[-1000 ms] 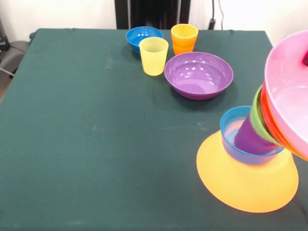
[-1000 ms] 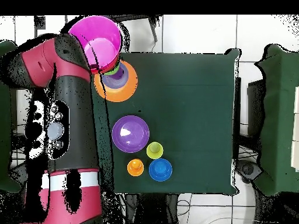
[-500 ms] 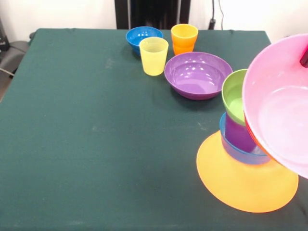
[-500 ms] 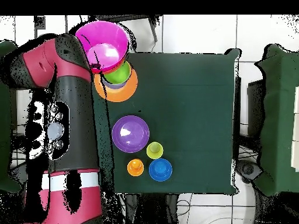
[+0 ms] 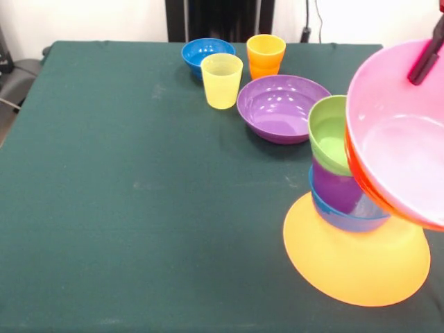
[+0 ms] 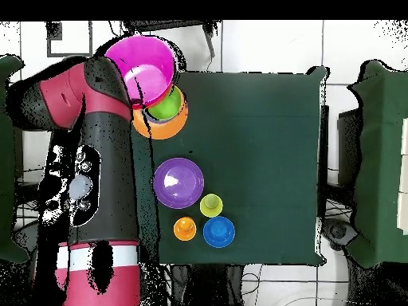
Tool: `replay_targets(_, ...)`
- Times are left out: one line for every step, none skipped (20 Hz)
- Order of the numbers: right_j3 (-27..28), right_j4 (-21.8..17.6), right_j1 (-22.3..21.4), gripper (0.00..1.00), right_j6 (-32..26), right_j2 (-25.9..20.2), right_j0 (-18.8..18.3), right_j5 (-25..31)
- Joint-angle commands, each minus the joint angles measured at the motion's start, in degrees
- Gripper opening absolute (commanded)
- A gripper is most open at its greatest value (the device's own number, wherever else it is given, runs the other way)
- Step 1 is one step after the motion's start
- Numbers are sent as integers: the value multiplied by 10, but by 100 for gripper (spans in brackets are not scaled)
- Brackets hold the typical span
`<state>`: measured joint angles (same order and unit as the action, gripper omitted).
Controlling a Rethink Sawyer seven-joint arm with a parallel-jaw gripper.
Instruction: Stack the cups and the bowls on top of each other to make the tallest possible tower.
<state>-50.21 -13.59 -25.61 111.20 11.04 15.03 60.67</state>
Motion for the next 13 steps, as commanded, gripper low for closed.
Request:
replay_targets(-117, -8, -11, 100, -65, -57, -17, -7)
replay_targets(-120, -7, -13, 100, -60, -57, -17, -6)
replay_targets(-123, -8, -15, 100, -58, -57, -17, -9)
replay_targets(-125, -8, -15, 100, -58, -59, -18, -10)
replay_targets(-129, -10, -16, 100, -56, -59, -19, -15)
replay_targets(-130, -12, -14, 100, -56, -61, -21, -20)
replay_targets(-135, -12, -16, 100, -55, -63, -22, -29)
replay_targets(-137, -13, -16, 100, -56, -66, -24, -36)
replay_targets(-139, -13, -16, 100, -56, -68, -26, -43)
replay_targets(-142, -13, -16, 100, -57, -72, -28, -52)
replay_targets(-146, -13, -18, 0, -57, -77, -31, -64)
replay_targets(-150, -11, -20, 0, -58, -81, -33, -73)
replay_targets(-155, -10, -22, 0, -60, -84, -36, -83)
